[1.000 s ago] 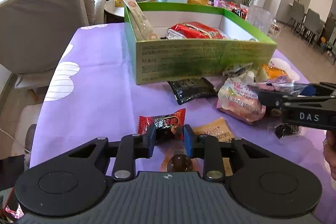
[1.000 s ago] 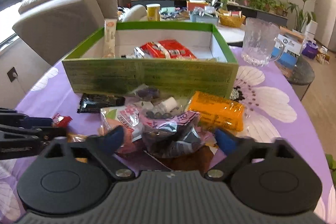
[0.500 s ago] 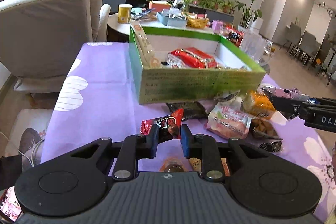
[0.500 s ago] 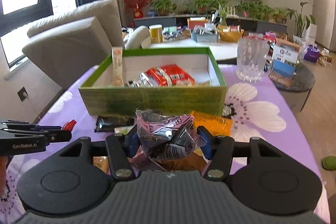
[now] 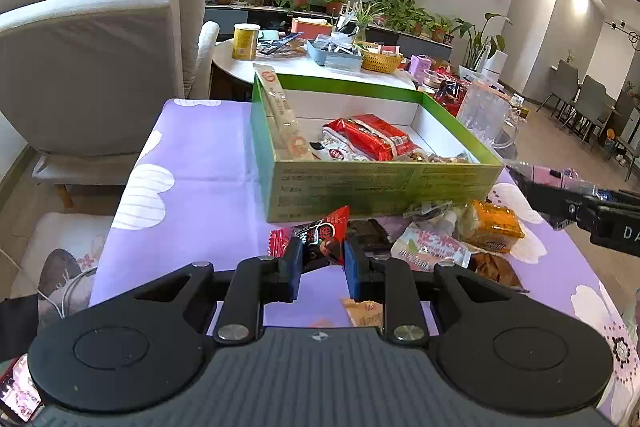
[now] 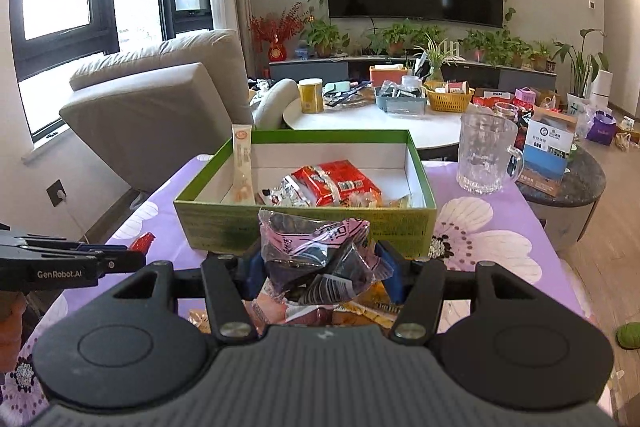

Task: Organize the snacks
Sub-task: 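Grasp the red candy packet with left tool while right tool carries packet into box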

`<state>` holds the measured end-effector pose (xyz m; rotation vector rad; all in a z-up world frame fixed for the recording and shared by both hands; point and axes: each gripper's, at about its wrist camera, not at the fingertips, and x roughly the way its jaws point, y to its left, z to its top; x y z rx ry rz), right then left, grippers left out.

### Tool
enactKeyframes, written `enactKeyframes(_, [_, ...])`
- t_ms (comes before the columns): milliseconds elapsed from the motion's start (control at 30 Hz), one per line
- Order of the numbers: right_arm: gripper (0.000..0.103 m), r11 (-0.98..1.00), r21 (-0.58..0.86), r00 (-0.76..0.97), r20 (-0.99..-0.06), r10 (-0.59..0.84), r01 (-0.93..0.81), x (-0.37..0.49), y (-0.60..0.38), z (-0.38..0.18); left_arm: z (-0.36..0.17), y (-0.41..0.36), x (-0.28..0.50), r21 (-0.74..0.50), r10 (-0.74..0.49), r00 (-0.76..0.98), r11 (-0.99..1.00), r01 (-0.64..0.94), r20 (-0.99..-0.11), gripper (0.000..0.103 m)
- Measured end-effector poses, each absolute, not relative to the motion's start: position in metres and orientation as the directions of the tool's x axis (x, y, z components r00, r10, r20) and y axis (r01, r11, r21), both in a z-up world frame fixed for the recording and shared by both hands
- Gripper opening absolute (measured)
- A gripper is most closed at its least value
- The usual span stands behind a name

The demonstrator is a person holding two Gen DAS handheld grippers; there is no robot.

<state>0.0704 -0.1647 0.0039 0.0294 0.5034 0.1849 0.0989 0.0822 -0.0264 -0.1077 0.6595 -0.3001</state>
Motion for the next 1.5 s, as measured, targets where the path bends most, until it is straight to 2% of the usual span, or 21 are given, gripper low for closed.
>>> enactKeyframes(400, [0.062, 0.985, 0.065, 0.897, -0.407, 0.173, -0.160, 0.097, -0.169, 0.024, -0.003, 0.053, 0.130, -0.159, -0.314, 0.791, 0.949, 0.271, -0.525, 0.020])
enactKeyframes(867, [0.062, 0.987, 0.041, 0.924, -0.348, 0.158, -0.153, 0.136, -0.168, 0.037, 0.010, 0.031, 0.188, -0.181, -0.310, 0.823, 0.950, 0.254, -0.476, 0.021])
enactKeyframes(1167, [0.062, 0.988, 0.046, 0.919, -0.363, 0.151, -0.145, 0.162, -0.164, 0.030, 0.007, 0.036, 0.219, -0.171, -0.296, 0.824, 0.955, 0.242, -0.484, 0.021])
enactKeyframes(1500, [0.062, 0.989, 0.069, 0.898, -0.416, 0.145, -0.127, 0.190, -0.163, 0.014, -0.012, 0.034, 0.243, -0.176, -0.290, 0.797, 0.957, 0.231, -0.530, 0.021])
